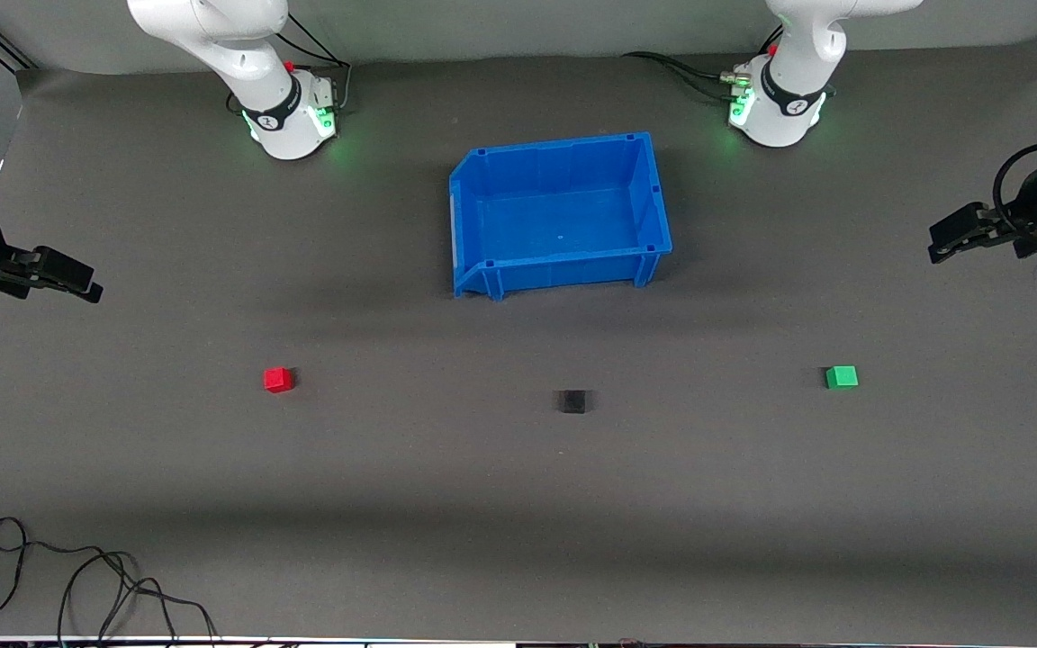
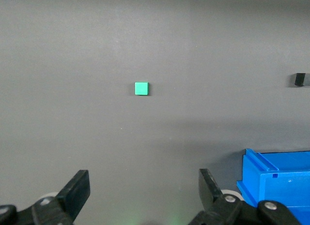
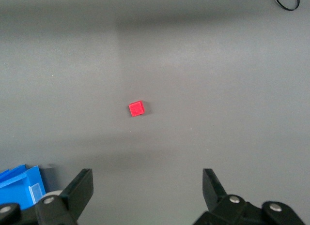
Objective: Attach green and red cubes to black cube
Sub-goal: 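Move the left gripper toward the green cube while the right gripper reaches the red cube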
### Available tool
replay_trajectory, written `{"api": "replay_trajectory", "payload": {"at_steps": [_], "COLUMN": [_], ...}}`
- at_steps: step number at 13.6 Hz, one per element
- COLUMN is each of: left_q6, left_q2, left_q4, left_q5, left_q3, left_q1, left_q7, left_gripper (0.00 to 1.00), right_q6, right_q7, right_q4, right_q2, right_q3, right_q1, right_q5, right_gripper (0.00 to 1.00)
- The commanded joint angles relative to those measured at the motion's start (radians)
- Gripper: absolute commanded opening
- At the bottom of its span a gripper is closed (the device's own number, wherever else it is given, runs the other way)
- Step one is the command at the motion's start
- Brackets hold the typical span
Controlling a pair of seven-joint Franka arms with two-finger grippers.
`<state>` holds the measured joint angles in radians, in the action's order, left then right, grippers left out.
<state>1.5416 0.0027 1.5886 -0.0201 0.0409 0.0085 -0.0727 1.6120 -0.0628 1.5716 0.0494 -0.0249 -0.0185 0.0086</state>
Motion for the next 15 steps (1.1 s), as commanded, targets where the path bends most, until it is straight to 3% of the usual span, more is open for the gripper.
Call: {"api": "replay_trajectory", "payload": {"at_steps": [1,9,15], "left_q6": [0.015,0.098,0.506], "left_q2": [-0.004,0.081,0.126], "left_q4": [0.005,0.025,0.322], "left_q5": [-0.014,-0.008,-0.006], "left_q3": [0.001,-0.001,-0.003], "left_q1": [0.001,0.014,0.061], "left_q7": [0.014,0.014,0.014], "left_gripper": [1.00,1.00,0.99], "right_q6": [0.006,0.005,0.006], "right_q7": [0.004,-0.008,-0.524], "right_q4": [0.018,0.008,-0.047], "right_q2": [-0.019,-0.016,0.030], "right_q3": [0.007,0.007,0.008], "right_q1": [-0.003,-0.003,0.011], "right_q5": [0.004,0.007,0.030], "right_gripper": [1.00,1.00,1.00]}}
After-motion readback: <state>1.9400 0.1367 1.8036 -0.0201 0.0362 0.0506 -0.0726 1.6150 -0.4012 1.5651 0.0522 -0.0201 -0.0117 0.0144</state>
